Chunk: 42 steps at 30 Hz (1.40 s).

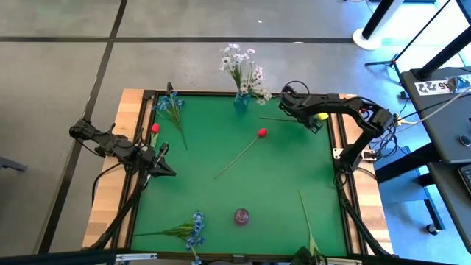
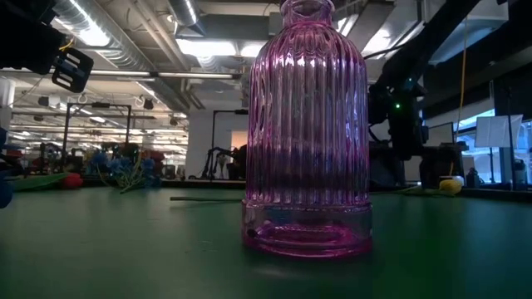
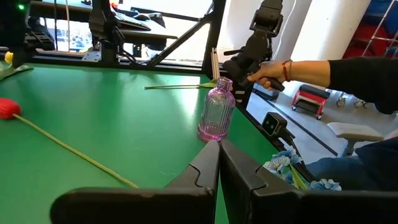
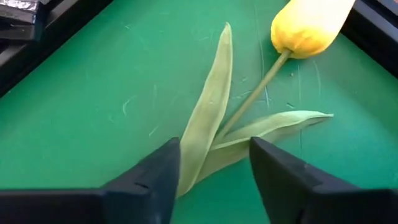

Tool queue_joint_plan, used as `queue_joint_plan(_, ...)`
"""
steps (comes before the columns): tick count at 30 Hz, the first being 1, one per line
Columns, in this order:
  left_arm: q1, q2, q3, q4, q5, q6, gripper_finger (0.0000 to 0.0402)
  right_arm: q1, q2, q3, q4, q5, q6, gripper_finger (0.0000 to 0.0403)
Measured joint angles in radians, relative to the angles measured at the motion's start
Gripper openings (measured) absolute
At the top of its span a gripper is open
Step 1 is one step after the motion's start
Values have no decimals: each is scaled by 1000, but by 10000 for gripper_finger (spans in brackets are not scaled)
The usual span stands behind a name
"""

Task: Sort flowers into vase by color
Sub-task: Put the top yellow tulip into the blue flower vase

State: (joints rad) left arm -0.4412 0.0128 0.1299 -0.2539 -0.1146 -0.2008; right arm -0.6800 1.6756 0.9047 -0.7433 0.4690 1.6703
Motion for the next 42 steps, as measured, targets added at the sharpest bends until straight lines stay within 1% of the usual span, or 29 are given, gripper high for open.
queue_joint_plan(7, 0, 0, 0, 0, 0, 0, 10, 52, 0, -1, -18, 9, 0, 45)
queue_joint_plan(9, 0, 0, 0, 0, 0, 0, 10, 65, -3, -1, -19, 13, -27, 13)
queue_joint_plan(11, 0, 0, 0, 0, 0, 0, 10, 68, -22, -1, -25, 21, -61, 8)
queue_joint_plan(14, 0, 0, 0, 0, 0, 0, 10, 66, -54, -1, -34, 15, -128, 24)
queue_joint_plan(20, 0, 0, 0, 0, 0, 0, 10, 66, -157, -2, -35, 18, -206, 30)
queue_joint_plan(23, 0, 0, 0, 0, 0, 0, 10, 66, -208, -1, -55, 18, -210, 33)
queue_joint_plan(25, 0, 0, 0, 0, 0, 0, 10, 65, -225, -1, -91, 20, -175, 45)
queue_joint_plan(27, 0, 0, 0, 0, 0, 0, 10, 65, -226, -2, -116, 22, -129, 70)
queue_joint_plan(29, 0, 0, 0, 0, 0, 0, 10, 65, -219, -20, -93, 34, -80, 107)
queue_joint_plan(34, 0, 0, 0, 0, 0, 0, 10, 64, -167, -122, 71, 47, 34, 211)
queue_joint_plan(37, 0, 0, 0, 0, 0, 0, 10, 64, -126, -169, 104, 71, 151, 257)
queue_joint_plan(39, 0, 0, 0, 0, 0, 0, 10, 64, -95, -178, 116, 92, 198, 275)
queue_joint_plan(42, 0, 0, 0, 0, 0, 0, 10, 61, -53, -179, 119, 129, 210, 279)
